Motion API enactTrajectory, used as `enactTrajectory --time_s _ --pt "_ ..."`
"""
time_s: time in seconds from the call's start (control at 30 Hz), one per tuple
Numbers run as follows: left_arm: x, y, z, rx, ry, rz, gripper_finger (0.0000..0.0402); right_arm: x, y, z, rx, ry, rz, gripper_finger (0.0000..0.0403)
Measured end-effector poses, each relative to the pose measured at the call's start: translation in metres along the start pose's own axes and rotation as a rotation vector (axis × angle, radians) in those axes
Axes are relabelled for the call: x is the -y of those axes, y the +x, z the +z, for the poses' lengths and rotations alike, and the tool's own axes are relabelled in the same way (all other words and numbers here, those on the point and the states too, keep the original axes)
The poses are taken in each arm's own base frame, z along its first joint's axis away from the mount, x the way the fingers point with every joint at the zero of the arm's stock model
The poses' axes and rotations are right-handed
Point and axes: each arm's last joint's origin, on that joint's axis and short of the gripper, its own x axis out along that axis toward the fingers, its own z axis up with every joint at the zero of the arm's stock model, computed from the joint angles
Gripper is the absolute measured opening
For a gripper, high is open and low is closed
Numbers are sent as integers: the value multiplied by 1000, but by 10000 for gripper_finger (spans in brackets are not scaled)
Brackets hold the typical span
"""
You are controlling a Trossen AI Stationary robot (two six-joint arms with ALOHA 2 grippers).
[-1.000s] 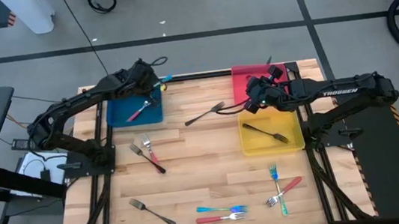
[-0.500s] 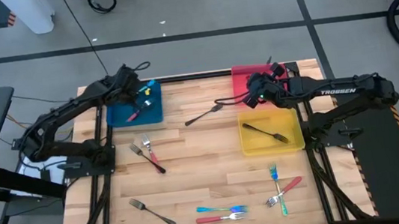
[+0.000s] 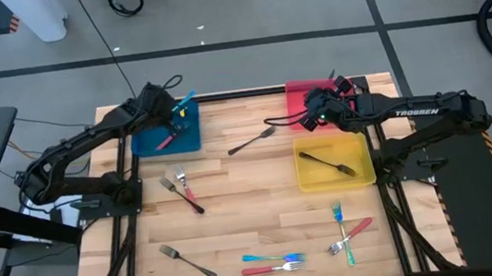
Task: Sort silverware by color (type)
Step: Put the blue fork into the red bin
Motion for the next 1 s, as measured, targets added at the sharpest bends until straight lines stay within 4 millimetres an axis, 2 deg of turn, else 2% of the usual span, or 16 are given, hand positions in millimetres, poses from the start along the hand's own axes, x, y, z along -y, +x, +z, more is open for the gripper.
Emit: enactTrajectory --time_s 0.37,0.67,0.87,1.0 --pt "-12 -3 29 298 3 90 18 22 18 23 112 -4 -144 81" --pt "-15 -7 39 403 42 130 18 43 35 24 73 20 -192 81" --pt "-11 -10 46 520 54 -11 18 47 40 23 68 16 -132 81" --pt "-9 -12 57 642 37 -23 18 48 41 23 70 -5 -98 81"
